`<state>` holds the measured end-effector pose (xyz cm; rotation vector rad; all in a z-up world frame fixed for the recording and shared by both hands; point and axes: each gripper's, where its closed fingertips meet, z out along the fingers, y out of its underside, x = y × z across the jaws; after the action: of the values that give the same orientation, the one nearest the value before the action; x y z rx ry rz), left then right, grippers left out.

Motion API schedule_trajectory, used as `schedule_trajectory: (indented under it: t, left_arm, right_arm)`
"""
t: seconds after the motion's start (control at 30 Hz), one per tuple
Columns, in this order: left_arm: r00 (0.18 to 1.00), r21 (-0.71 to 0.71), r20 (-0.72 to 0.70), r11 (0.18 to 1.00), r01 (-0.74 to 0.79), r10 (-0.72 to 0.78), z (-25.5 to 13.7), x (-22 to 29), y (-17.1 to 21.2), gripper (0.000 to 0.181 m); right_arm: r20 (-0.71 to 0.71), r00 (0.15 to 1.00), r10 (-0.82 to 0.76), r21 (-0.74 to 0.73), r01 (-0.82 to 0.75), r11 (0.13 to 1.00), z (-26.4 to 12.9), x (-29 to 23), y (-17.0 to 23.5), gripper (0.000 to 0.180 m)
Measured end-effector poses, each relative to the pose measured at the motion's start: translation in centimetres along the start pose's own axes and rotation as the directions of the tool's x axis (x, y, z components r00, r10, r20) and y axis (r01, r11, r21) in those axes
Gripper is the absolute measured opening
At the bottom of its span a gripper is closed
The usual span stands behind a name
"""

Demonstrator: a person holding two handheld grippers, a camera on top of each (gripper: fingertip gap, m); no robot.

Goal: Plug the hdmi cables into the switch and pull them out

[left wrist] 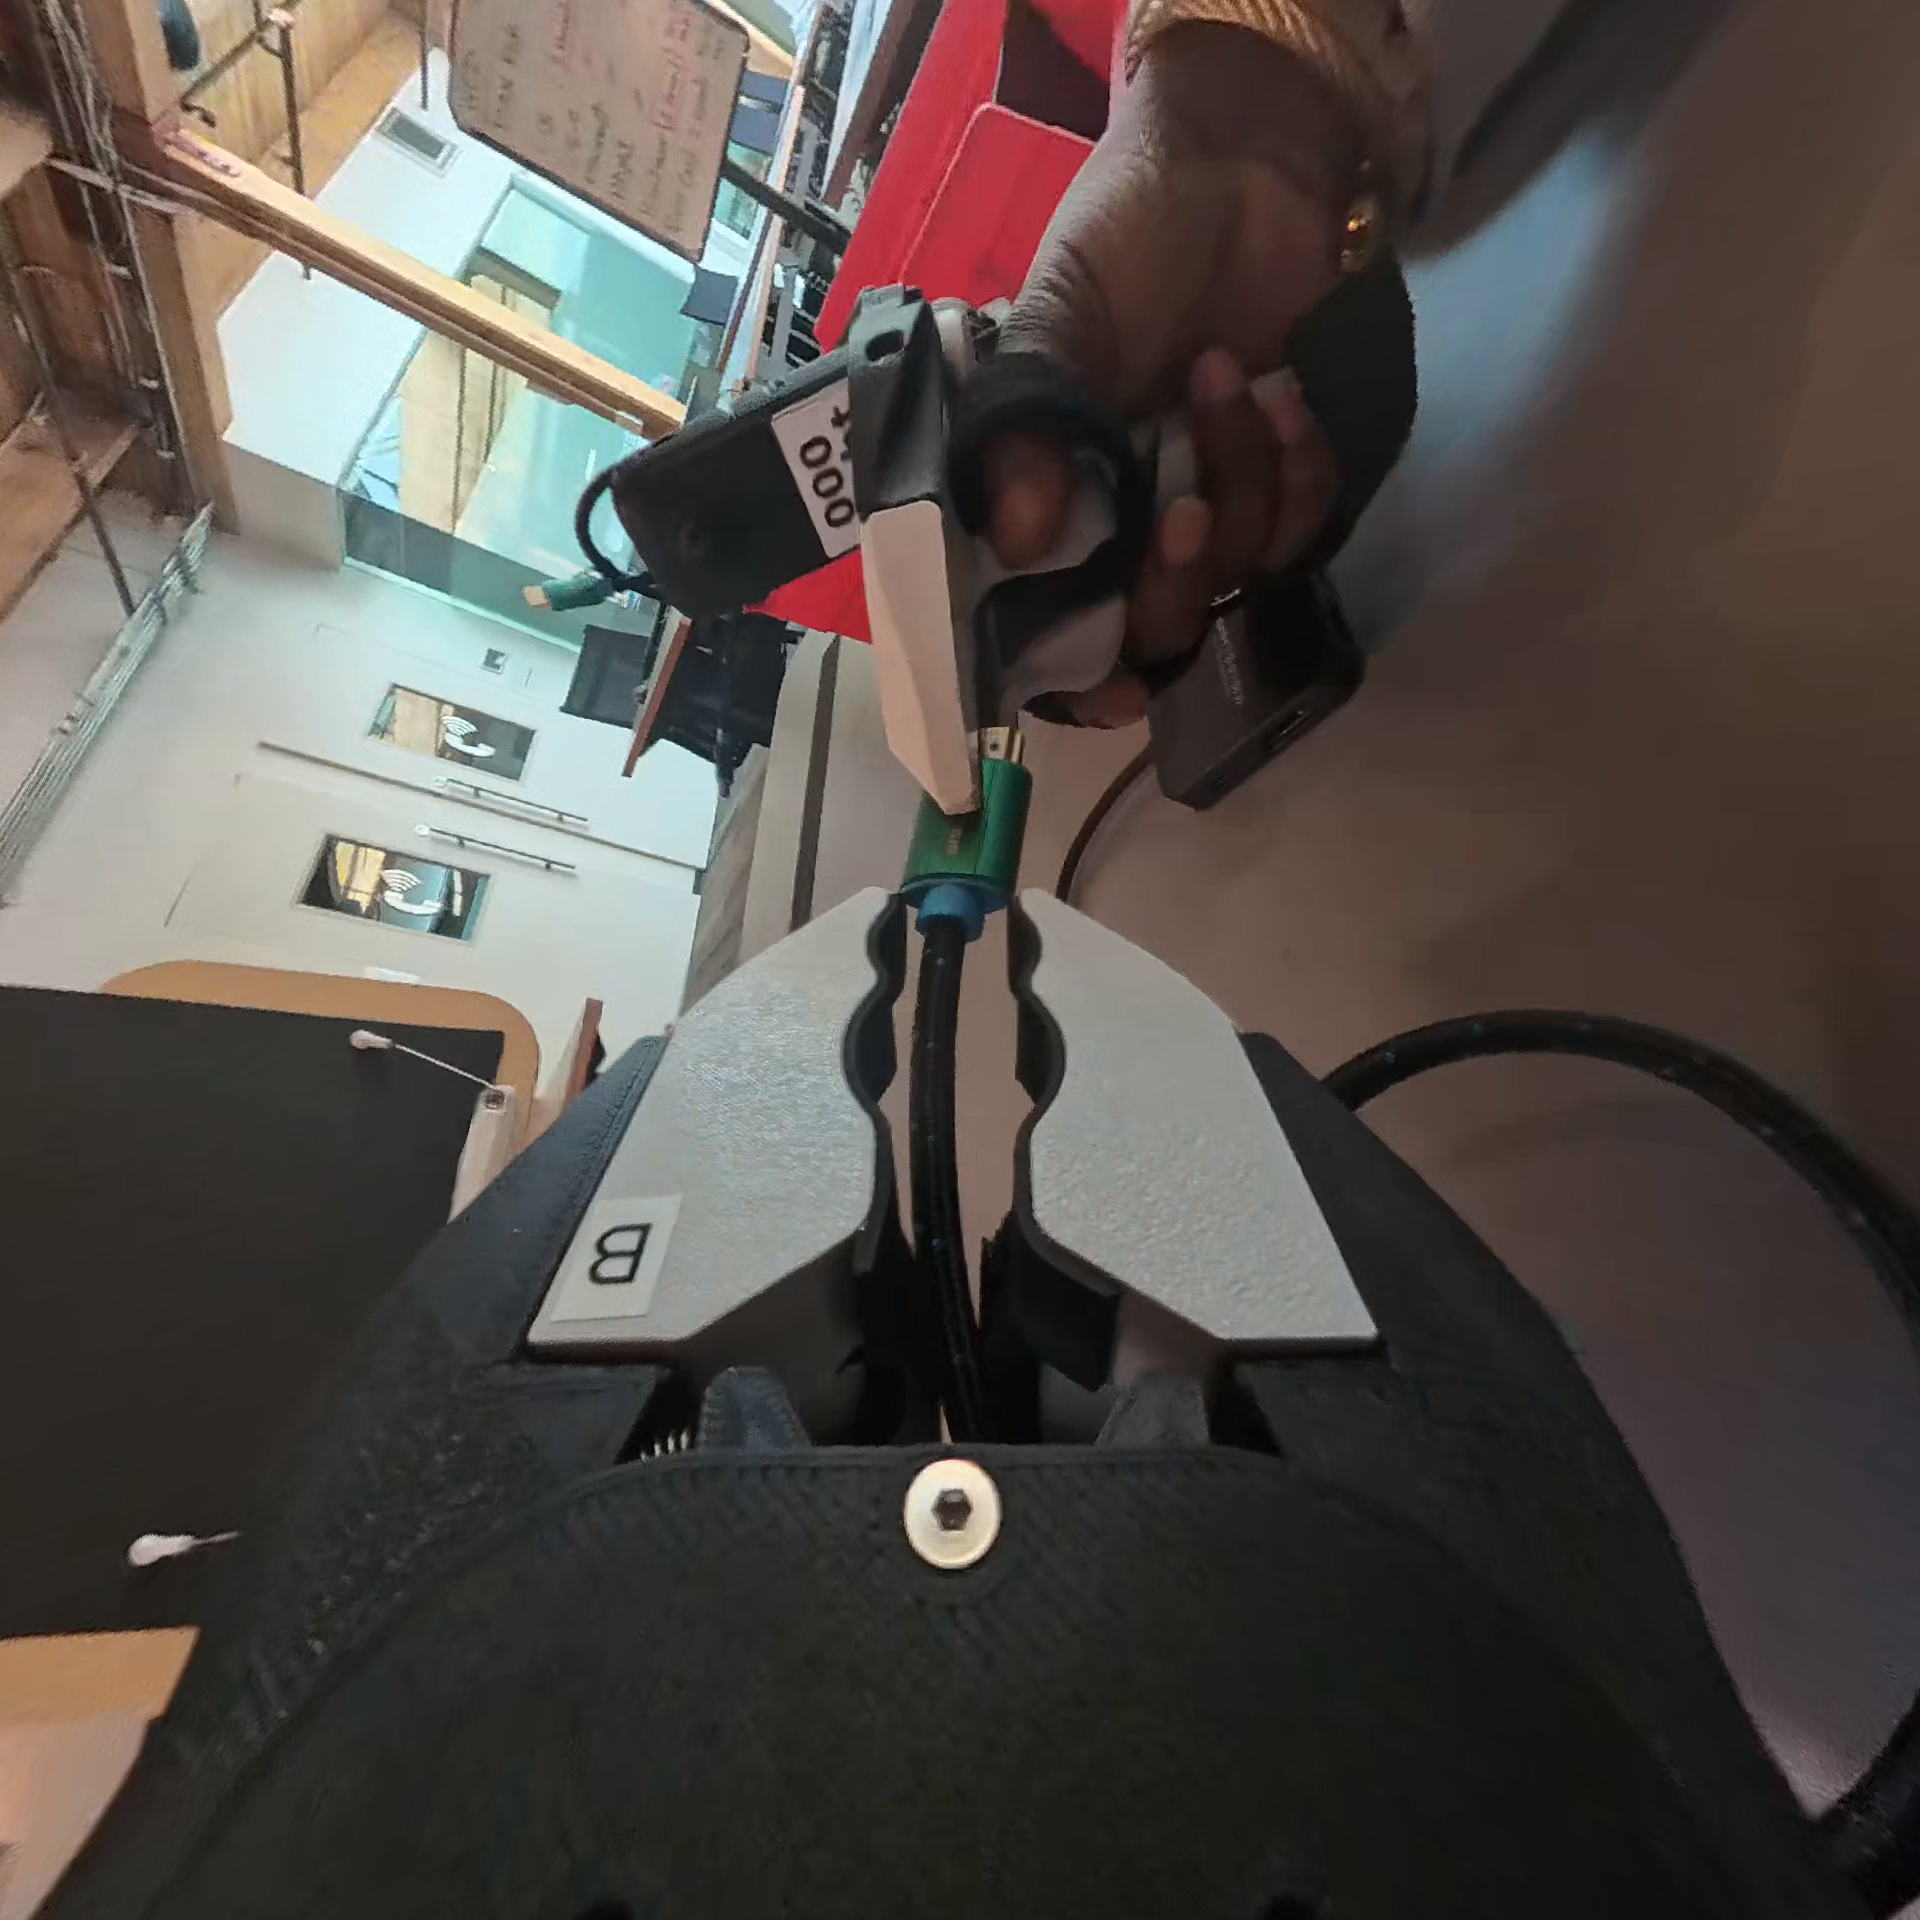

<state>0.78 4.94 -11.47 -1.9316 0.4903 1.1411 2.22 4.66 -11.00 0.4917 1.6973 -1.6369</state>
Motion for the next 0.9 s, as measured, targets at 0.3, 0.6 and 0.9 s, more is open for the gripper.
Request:
schedule_trajectory:
  t: [0.3, 0.6, 0.9]
  left_arm:
    - [0.894, 0.016, -0.14, 0.902, 0.431, -0.425, -0.3, 0.3, 1.1, 0.016]
    - [0.879, -0.02, -0.205, 0.9, 0.436, -0.43, 0.0, 1.7, 1.5, 0.01]
    - [0.88, -0.025, -0.226, 0.906, 0.423, -0.417, 0.3, 2.3, 1.3, 0.01]
  right_arm:
    - [-0.306, 0.484, -0.82, -0.27, 0.782, 0.562, -0.5, -0.6, -1.7, 0.054]
    - [-0.263, 0.522, -0.811, -0.381, 0.717, 0.585, 0.0, 0.7, 0.3, 0.034]
    - [-0.271, 0.461, -0.845, -0.462, 0.708, 0.535, 0.2, 1.6, 0.8, 0.022]
